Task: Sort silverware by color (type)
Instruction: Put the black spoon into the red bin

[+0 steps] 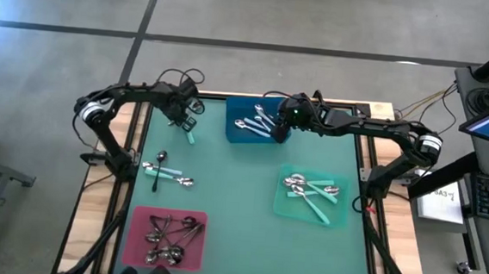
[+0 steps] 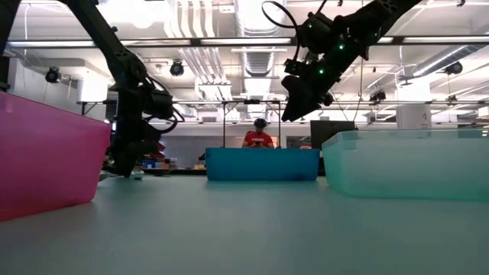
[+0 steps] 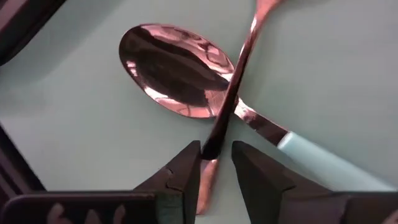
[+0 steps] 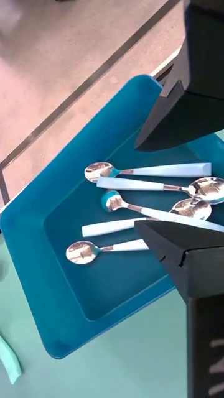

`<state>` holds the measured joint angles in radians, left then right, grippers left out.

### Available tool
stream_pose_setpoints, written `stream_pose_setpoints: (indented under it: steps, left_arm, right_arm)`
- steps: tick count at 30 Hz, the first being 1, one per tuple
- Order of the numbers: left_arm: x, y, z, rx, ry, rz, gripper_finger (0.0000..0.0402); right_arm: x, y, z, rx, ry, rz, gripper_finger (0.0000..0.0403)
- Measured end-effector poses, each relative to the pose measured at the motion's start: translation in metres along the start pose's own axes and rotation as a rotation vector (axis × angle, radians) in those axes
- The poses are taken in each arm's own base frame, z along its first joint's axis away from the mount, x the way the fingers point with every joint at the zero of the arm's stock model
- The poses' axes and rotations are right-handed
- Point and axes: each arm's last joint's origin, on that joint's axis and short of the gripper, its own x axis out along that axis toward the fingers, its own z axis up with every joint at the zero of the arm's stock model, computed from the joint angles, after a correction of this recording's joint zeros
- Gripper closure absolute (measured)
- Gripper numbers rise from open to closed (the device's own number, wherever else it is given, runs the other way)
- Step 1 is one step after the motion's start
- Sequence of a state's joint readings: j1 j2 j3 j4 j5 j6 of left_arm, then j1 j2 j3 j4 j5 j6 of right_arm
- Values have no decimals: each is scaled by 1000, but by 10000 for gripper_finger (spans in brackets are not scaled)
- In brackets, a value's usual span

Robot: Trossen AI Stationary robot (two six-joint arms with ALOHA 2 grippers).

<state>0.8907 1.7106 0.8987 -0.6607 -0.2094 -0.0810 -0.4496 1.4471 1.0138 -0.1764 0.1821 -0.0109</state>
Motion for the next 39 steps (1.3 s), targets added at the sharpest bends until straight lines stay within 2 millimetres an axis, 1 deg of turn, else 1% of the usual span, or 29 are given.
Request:
stream_pose_setpoints:
  steps: [4, 10, 15, 17, 19, 22, 26, 31, 34, 37, 39]
  left_arm:
    - [1, -3, 1, 30, 31, -9, 340]
    - [1, -5, 0, 35, 40, -18, 387]
    - [0, -4, 0, 35, 41, -12, 394]
    - [-4, -3, 2, 34, 36, -13, 398]
    - [-10, -3, 4, 35, 26, -17, 400]
    - [-23, -2, 3, 38, 21, -69, 400]
    - [-44, -1, 1, 31, -58, -158, 399]
    - [-69, -7, -4, 61, -152, -199, 400]
    - [-84, -16, -11, 104, -198, -286, 400]
    - [-101, -33, -22, 182, -241, -375, 400]
    - [-112, -47, -33, 245, -252, -418, 400]
  right_arm:
    - [0, 0, -1, -2, 8, 2, 220]
    - [0, 0, -1, -15, 8, 2, 220]
    - [0, 0, -1, -18, 8, 2, 220]
    - [0, 0, -1, -17, 8, 2, 220]
    - [0, 0, -1, -18, 8, 2, 220]
    - [0, 0, -1, -18, 9, 1, 220]
    - [0, 0, -1, -18, 12, 1, 220]
    - [0, 0, -1, -18, 12, 0, 220]
    - [0, 0, -1, -14, 13, 0, 220]
    - [0, 0, -3, -14, 29, 0, 220]
    - [0, 0, -4, -15, 41, 1, 220]
